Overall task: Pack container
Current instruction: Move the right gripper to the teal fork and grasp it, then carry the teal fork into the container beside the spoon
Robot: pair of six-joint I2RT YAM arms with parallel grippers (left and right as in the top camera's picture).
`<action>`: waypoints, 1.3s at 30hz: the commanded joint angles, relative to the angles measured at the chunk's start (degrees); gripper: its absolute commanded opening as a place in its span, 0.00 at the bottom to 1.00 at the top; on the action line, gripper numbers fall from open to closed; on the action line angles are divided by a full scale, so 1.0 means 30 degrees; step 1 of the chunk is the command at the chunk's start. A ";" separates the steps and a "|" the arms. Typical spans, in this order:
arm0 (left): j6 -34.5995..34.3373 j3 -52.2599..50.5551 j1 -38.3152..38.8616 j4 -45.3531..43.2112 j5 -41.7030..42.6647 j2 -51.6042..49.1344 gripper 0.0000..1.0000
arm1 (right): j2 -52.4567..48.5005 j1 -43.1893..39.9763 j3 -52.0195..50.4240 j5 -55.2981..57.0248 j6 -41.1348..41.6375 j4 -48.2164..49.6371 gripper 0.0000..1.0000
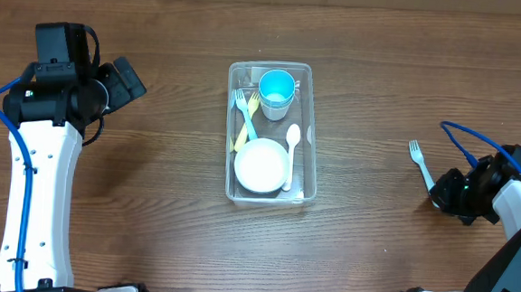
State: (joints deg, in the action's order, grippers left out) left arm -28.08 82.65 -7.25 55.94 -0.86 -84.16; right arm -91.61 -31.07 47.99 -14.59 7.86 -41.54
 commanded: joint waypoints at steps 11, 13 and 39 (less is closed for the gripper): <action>0.0423 0.0197 -0.0066 -0.0015 0.0095 0.0087 1.00 | 0.0007 0.0073 -0.1807 0.0852 -0.0138 0.3643 0.04; 0.0423 0.0197 -0.0066 -0.0015 0.0095 0.0087 1.00 | 0.0007 0.0073 -0.1858 0.0845 -0.0138 0.3628 0.04; 0.0423 0.0197 -0.0066 -0.0015 0.0095 0.0087 1.00 | -0.1472 0.6790 -0.1763 0.6280 -0.3636 0.7322 0.72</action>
State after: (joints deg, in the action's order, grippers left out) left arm -28.08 82.65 -7.25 55.96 -0.86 -84.16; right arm -93.25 -10.57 44.25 0.62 -1.74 -20.71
